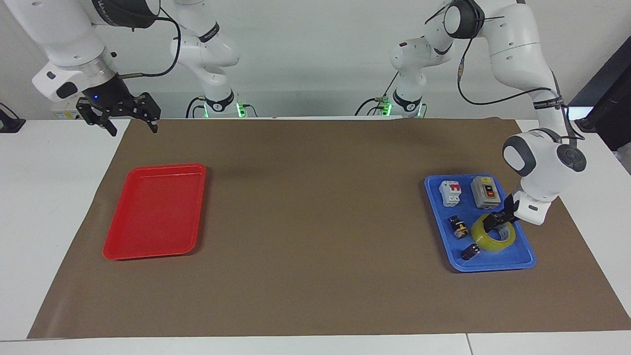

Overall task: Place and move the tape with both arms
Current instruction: 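Reach the left gripper into the blue tray and grasp the yellow tape, then carry the tape with the left gripper to the table center and lower it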

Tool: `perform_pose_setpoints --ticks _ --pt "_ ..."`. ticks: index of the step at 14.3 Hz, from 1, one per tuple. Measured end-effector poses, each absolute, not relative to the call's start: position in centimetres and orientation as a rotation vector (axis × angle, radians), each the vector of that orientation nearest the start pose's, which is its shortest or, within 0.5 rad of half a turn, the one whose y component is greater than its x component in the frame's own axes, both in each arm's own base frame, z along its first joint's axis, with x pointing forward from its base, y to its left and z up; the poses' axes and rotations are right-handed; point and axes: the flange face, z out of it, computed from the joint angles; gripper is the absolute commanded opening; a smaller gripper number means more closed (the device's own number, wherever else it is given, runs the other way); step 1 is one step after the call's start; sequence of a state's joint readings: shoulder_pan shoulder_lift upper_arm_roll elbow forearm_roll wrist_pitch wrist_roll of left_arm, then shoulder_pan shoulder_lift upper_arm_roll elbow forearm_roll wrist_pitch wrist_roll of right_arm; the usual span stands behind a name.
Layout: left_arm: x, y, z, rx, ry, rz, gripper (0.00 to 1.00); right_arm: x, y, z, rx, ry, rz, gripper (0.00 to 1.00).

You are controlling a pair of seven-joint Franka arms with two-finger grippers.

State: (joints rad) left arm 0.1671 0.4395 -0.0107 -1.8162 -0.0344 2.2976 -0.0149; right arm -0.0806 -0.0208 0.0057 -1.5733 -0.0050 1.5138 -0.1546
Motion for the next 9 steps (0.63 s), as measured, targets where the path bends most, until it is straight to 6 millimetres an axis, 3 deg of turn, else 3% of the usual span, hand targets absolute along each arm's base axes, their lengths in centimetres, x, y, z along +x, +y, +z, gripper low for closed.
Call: perform_pose_setpoints --ticks 5,7,9 --pt "64.1 10.5 31.5 -3.152 -0.319 -0.085 0.0 54.1 -4.1 63.0 -3.139 -0.125 0.061 1.0" --pt "63.8 10.5 33.9 -3.152 -0.319 -0.086 0.0 54.1 -4.1 63.0 -3.139 -0.125 0.061 1.0" --pt "63.2 10.4 38.1 -3.152 -0.317 -0.094 0.0 54.1 -4.1 63.0 -3.139 -0.125 0.061 1.0"
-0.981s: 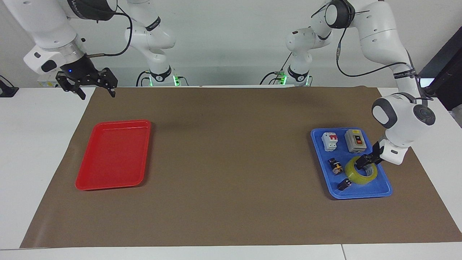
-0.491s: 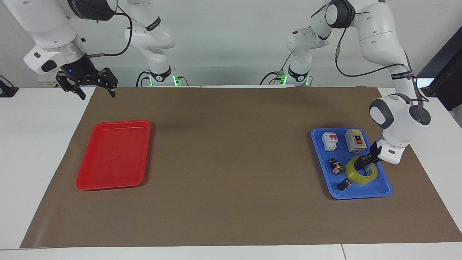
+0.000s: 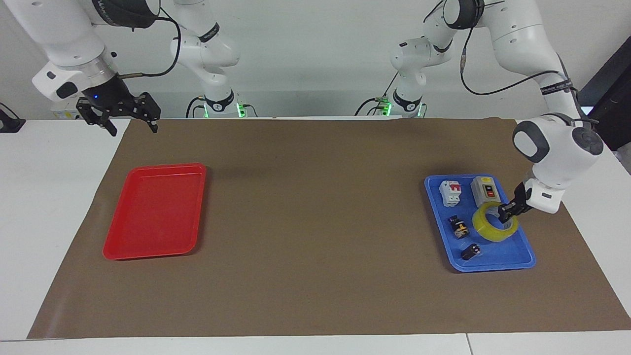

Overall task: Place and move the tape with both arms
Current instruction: 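Carry the tape with the left gripper to the table center and lower it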

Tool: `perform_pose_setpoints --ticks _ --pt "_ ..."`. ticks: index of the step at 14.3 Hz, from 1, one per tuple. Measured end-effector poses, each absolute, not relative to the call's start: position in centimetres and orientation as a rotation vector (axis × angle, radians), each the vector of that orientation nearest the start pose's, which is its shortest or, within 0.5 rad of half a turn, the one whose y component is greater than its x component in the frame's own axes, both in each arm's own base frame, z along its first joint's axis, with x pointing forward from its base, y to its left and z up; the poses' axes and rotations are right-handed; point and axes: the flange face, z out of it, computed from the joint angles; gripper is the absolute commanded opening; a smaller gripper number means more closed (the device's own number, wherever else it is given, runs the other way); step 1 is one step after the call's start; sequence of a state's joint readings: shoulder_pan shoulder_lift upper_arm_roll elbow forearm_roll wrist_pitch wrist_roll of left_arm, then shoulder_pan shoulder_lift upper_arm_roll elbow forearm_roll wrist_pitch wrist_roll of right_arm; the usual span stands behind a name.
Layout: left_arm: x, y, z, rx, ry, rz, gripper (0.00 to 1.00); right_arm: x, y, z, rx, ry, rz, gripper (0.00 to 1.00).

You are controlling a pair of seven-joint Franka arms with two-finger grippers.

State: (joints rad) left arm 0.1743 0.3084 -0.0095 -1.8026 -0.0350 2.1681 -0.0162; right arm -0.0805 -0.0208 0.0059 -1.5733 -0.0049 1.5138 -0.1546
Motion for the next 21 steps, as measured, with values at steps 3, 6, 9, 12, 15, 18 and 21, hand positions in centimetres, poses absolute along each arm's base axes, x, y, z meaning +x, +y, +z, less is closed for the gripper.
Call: perform_pose_setpoints --ticks 3,6,9,12,15,18,21 --pt "61.8 8.6 43.6 -3.155 -0.312 -0.11 0.0 54.1 -4.1 63.0 -3.139 -0.126 0.061 1.0" --pt "61.8 0.5 44.7 -3.136 -0.327 -0.1 0.0 54.1 -4.0 63.0 -3.139 -0.127 0.061 1.0" --pt "60.9 -10.4 44.1 -3.131 -0.291 -0.089 0.0 54.1 -4.0 63.0 -3.139 -0.127 0.061 1.0" --pt "58.5 -21.3 42.9 -3.144 -0.276 -0.096 0.0 54.1 -4.0 63.0 -3.139 -0.127 0.061 1.0" --pt "55.5 -29.4 41.3 -3.156 -0.213 -0.088 0.0 54.1 -4.0 63.0 -3.139 -0.129 0.061 1.0" --pt "53.2 -34.3 39.4 -3.163 -0.162 -0.084 0.0 54.1 -3.9 62.9 -3.138 -0.13 0.062 1.0" --pt "51.8 -38.5 35.5 -3.173 -0.171 -0.093 0.0 53.9 -4.0 62.8 -3.136 -0.127 0.09 1.0"
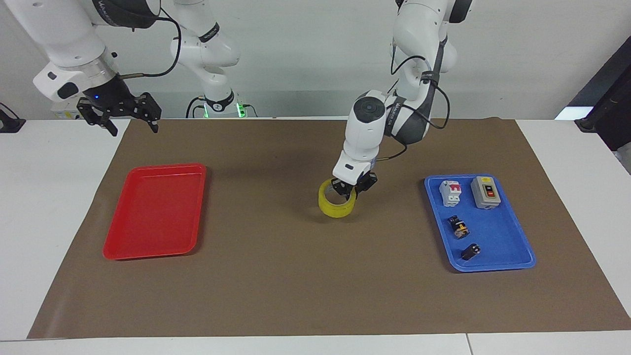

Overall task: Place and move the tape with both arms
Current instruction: 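Carry the tape with the left gripper to the table center and lower it, then withdraw the left gripper while the right gripper grasps the tape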

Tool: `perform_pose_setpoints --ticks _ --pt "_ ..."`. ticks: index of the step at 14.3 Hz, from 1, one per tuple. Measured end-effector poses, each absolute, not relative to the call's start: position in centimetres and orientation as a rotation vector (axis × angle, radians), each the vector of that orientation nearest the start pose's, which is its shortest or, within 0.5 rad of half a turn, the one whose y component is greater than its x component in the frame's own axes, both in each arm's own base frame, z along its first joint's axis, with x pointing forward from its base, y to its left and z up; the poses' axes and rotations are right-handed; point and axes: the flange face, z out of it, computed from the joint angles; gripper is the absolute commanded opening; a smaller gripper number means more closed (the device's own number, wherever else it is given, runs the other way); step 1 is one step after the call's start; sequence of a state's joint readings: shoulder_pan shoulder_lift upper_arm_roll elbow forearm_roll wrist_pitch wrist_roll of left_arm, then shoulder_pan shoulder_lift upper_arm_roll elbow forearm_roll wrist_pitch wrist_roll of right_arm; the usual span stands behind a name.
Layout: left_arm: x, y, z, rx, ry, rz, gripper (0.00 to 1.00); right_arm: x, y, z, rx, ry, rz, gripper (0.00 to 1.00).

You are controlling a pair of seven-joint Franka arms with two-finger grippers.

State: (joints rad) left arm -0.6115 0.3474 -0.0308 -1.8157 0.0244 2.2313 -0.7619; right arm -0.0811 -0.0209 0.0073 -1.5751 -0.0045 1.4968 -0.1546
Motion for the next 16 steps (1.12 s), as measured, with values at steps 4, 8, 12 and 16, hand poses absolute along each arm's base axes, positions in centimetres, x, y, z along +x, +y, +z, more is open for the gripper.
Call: perform_pose_setpoints --ticks 4,8,12,16 --pt "50.7 -41.3 30.7 -3.178 -0.127 -0.089 0.0 53.8 -3.9 62.7 -3.135 -0.13 0.098 1.0" --pt "51.0 -41.5 30.9 -3.182 -0.132 -0.105 1.0 53.6 -3.3 61.6 -3.131 -0.158 0.109 1.0" --pt "51.8 -40.3 34.6 -3.198 -0.168 -0.159 1.0 53.9 1.4 60.2 -3.128 -0.291 0.031 1.0" --pt "53.1 -32.4 42.1 -3.139 -0.262 -0.091 1.0 55.1 10.3 57.4 -3.113 -0.195 -0.035 1.0"
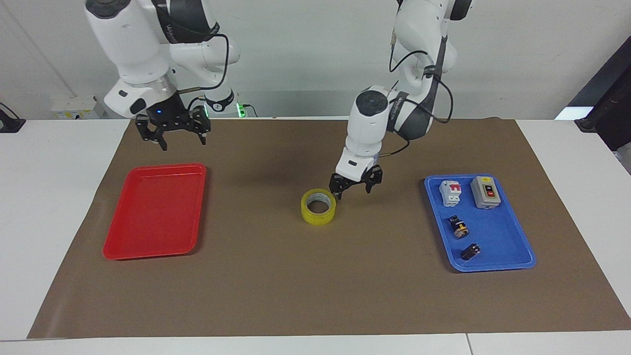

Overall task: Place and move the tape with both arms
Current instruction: 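Withdraw the left gripper while the right gripper grasps the tape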

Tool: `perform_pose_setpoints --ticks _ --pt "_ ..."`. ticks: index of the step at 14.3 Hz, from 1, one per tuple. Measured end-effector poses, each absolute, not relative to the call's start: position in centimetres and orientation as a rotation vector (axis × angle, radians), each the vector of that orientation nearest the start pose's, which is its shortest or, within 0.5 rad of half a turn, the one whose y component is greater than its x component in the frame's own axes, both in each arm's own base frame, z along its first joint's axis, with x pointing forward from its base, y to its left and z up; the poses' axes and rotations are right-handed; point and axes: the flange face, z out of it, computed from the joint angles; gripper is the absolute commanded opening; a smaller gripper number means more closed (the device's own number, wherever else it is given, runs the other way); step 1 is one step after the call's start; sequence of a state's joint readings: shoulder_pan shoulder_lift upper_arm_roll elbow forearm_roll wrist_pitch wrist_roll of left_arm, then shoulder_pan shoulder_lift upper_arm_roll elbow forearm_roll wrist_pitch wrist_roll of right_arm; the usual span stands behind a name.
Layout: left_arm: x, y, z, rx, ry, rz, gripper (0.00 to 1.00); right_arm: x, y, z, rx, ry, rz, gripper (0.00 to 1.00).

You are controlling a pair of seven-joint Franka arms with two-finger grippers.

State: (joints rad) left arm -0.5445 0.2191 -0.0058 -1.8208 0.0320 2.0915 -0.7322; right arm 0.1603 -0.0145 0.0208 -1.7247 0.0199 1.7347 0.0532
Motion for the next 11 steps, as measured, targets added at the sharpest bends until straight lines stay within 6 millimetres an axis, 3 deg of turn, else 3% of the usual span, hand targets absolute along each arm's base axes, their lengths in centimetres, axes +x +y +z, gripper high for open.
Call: perform_pose_setpoints --ticks 5,8,11 --pt "56.3 -18.0 48.9 -3.127 -0.241 -0.118 1.0 57.6 26.5 46.7 -3.072 -0.041 -0.141 1.0" --pt "56.5 -10.7 52.1 -3.122 -0.15 -0.127 1.0 57.6 31.2 41.4 -3.064 -0.073 -0.139 1.0" --pt "56.5 -5.5 55.4 -3.12 -0.119 -0.1 1.0 57.2 33.9 35.9 -3.073 -0.072 -0.104 1.0"
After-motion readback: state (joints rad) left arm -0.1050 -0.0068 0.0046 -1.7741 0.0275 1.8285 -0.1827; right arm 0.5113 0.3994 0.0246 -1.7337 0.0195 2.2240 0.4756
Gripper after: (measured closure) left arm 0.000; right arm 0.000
